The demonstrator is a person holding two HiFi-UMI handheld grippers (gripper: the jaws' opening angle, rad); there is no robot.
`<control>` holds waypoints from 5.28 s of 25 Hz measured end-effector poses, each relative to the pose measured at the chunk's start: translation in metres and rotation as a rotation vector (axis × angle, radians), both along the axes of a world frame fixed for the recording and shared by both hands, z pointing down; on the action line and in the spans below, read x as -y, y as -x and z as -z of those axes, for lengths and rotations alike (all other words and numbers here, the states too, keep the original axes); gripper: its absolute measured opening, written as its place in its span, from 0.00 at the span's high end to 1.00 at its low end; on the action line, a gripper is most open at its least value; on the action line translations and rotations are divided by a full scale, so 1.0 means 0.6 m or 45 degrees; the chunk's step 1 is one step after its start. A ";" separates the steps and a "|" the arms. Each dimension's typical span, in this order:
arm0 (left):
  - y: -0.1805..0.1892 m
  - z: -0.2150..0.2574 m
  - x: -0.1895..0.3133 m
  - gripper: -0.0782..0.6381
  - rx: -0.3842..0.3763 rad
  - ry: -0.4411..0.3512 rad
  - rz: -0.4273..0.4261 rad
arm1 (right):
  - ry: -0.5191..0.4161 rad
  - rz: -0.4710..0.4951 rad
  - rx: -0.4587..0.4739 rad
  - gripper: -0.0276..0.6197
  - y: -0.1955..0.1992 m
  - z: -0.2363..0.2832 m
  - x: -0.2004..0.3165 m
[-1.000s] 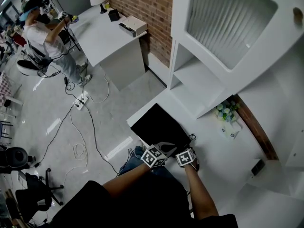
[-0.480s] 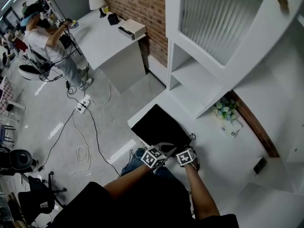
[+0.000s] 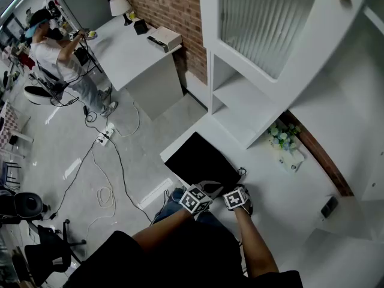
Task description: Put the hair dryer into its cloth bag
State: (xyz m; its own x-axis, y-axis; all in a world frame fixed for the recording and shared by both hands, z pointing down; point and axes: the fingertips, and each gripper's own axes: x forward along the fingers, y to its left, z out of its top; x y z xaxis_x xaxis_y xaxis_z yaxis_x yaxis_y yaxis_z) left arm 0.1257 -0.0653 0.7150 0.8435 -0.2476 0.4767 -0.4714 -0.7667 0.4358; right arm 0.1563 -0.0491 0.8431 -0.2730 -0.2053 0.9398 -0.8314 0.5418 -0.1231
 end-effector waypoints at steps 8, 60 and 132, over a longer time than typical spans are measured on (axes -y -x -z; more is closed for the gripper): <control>0.005 -0.007 0.000 0.85 0.029 -0.009 0.000 | -0.085 -0.016 0.082 0.45 -0.015 0.028 -0.028; -0.004 0.016 -0.015 0.85 -0.029 0.016 -0.021 | -0.146 0.087 0.179 0.58 0.036 0.042 0.027; 0.038 0.010 0.006 0.85 -0.045 0.050 0.025 | -0.333 -0.017 0.290 0.63 0.088 0.060 0.090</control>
